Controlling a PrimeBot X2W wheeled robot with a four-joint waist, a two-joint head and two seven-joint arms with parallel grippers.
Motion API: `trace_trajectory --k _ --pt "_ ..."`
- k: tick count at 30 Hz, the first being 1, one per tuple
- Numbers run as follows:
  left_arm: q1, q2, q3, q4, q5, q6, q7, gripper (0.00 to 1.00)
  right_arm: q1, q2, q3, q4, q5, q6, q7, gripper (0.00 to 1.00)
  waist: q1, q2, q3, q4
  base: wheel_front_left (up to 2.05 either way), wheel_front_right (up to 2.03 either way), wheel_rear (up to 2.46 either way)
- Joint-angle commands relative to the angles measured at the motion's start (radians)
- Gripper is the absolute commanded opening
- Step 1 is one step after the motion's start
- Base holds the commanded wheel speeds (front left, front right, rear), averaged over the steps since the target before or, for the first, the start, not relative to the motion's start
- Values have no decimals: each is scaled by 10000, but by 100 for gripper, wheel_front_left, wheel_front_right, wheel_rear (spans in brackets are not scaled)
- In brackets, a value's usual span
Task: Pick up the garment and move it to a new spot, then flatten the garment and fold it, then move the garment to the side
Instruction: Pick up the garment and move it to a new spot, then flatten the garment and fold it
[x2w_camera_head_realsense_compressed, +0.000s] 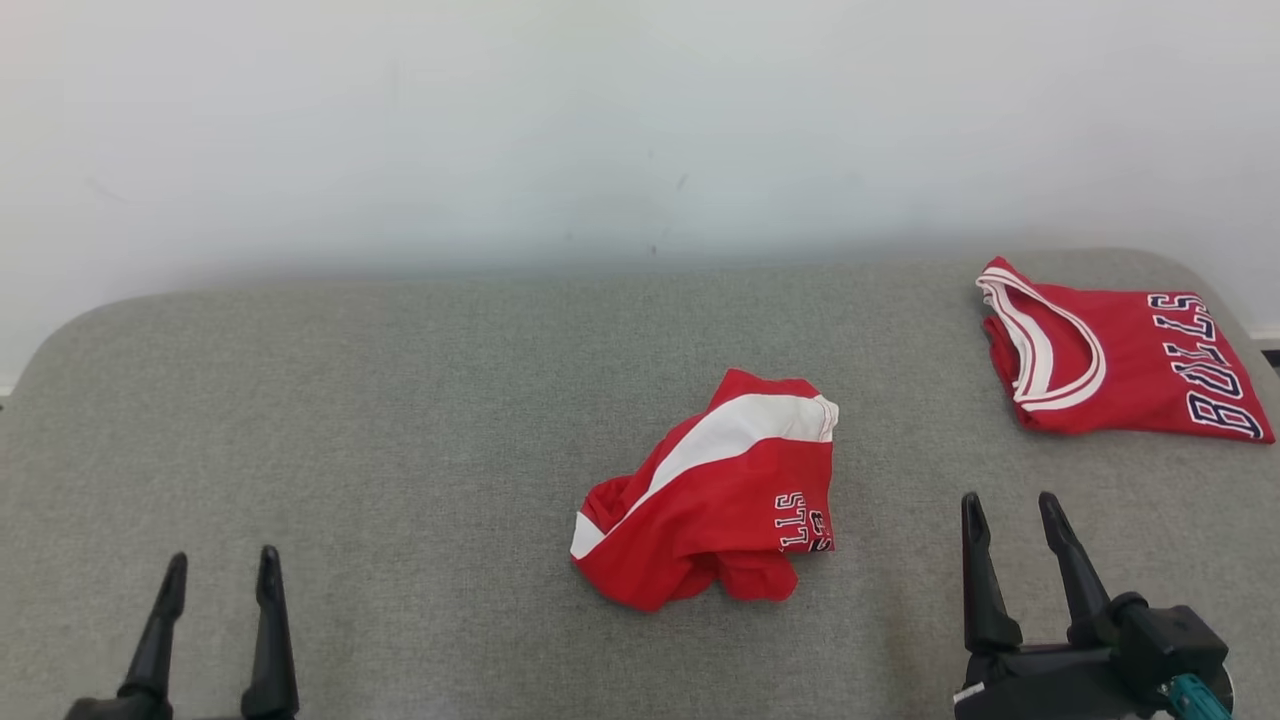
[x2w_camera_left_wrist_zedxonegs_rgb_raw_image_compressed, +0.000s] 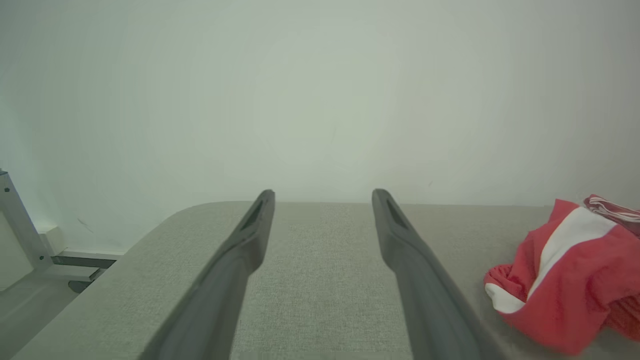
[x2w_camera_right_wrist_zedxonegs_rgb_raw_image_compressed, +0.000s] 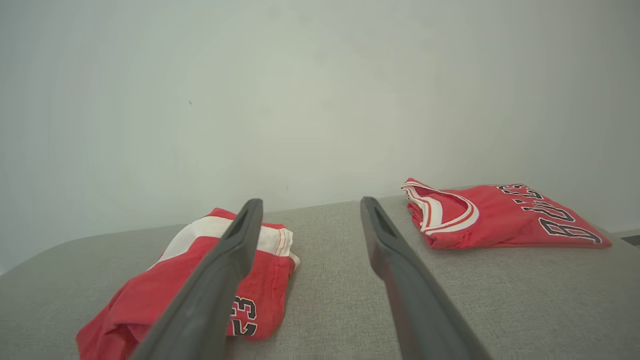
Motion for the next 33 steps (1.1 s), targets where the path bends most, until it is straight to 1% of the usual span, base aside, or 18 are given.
trace_trajectory --k 1,6,8,21,33 --pt "154 -37 31 61 81 -82 -28 100 119 27 -23 27 -43 -27 -47 100 0 1 -57 58 0 0 0" --pt "462 -23 -29 465 579 -398 -28 100 266 24 -93 165 -31 -27 -47 100 0 1 -168 130 0 0 0" --pt "555 23 -49 565 711 -443 -30 100 315 25 -53 212 -124 -27 -47 100 0 1 -193 151 0 0 0" --pt "614 -337 155 856 1081 -573 -28 100 767 24 312 437 -488 -27 -47 100 0 1 -254 156 0 0 0" --pt "456 -451 257 990 1291 -677 -29 100 761 24 356 504 -593 -28 -47 100 0 1 -197 147 0 0 0"
